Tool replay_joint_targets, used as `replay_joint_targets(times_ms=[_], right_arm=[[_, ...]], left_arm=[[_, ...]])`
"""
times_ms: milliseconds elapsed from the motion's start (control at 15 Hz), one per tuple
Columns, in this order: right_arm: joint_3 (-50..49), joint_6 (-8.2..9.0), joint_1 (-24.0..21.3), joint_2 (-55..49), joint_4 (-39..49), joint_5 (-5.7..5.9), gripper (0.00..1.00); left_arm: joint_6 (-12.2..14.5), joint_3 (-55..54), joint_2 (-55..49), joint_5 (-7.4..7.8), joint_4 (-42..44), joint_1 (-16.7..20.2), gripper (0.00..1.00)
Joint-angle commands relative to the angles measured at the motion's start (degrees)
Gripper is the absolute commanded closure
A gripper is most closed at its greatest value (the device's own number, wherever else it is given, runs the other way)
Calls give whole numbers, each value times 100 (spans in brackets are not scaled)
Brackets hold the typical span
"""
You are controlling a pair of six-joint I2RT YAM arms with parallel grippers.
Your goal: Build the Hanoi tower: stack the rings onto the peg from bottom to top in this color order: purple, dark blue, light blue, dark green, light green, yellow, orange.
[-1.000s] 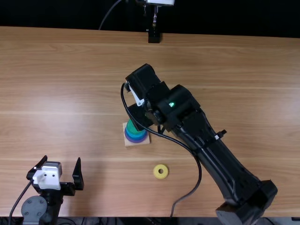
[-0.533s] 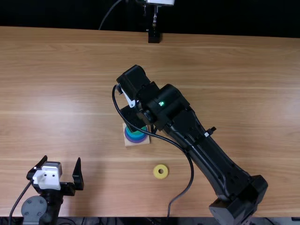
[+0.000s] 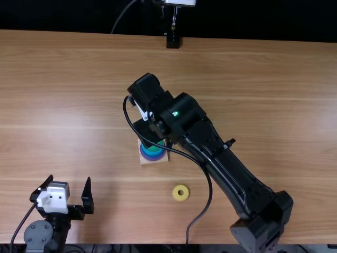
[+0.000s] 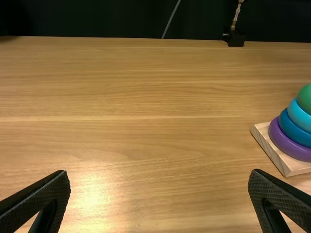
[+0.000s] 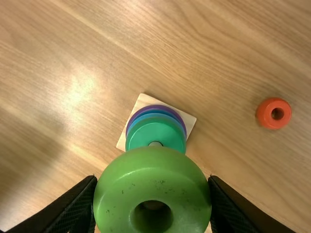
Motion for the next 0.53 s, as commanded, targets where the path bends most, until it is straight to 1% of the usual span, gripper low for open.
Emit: replay_joint_targets(times_ms=[0, 267, 333, 400, 467], right_arm=[[140, -1, 71, 48, 6, -10, 100], [105, -1, 62, 232, -15, -10, 100], [114, 9, 62, 250, -110, -10, 51], [87, 9, 62, 259, -247, -10, 13], [87, 20, 62, 259, -321, -10, 0]], left_arm=[[29, -591, -67, 34, -442, 49, 0], [29, -591, -67, 34, -442, 49, 0], [29, -591, -67, 34, -442, 49, 0], [29, -591, -67, 34, -442, 49, 0], [29, -591, -67, 34, -442, 49, 0]])
